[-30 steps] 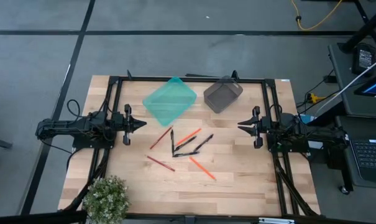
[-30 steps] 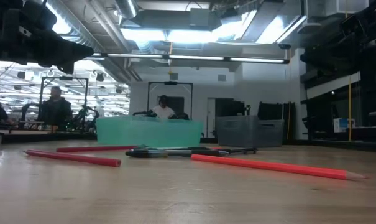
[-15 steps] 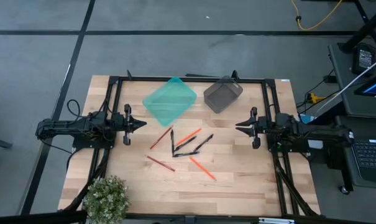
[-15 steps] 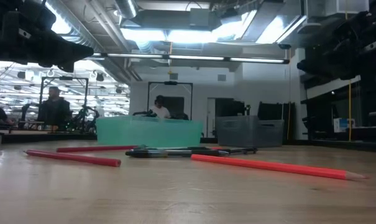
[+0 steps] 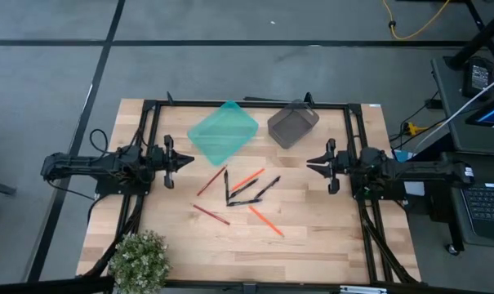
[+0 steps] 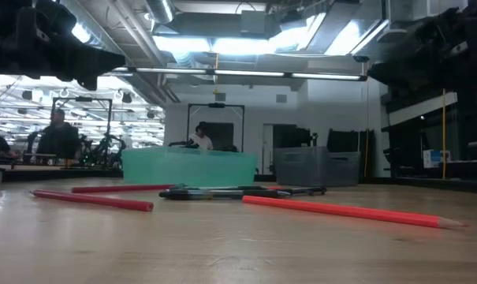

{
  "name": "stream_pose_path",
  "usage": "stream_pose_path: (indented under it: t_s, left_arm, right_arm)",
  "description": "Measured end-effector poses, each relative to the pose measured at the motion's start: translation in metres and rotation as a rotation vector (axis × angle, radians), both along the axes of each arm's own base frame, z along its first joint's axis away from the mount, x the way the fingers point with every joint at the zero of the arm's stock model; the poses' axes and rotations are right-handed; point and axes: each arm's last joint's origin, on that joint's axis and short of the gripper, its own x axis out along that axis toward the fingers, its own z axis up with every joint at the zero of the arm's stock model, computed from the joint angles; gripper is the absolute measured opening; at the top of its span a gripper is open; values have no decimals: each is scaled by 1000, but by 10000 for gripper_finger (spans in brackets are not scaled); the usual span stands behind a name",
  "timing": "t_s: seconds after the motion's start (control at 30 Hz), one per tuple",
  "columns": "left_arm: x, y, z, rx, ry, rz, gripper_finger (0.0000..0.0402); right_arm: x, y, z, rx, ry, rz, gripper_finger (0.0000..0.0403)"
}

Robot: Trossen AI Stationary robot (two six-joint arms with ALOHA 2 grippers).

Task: Sort pens & pencils
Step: Put the black pen into the gray bin

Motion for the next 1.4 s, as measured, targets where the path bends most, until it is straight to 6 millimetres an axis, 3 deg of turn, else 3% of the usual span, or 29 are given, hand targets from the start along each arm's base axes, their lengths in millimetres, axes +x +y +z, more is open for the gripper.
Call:
stream_pose_path:
  t_s: [0.27,0.5,0.6,0.73,1.0,1.23,1.4]
  left_arm:
    - [12,0,10,-11,74,-7,0]
    - [37,3,19,-9,220,13,0]
    - [49,7,20,23,266,10,0]
    - [61,10,25,75,250,-130,0]
    - [72,22,16,80,333,-152,0]
    - [77,31,4,69,387,-216,0]
    - [84,35,8,66,393,-260,0]
  right_arm:
    - [20,-2,27,-31,33,-3,69]
    - [67,-8,44,-119,187,-5,69]
    - [90,-17,43,-158,248,68,69]
    - [113,-36,44,-127,283,204,69]
    - [135,-74,38,-116,325,262,69]
    - [152,-85,43,-88,478,283,69]
    - [177,-77,47,-74,623,259,69]
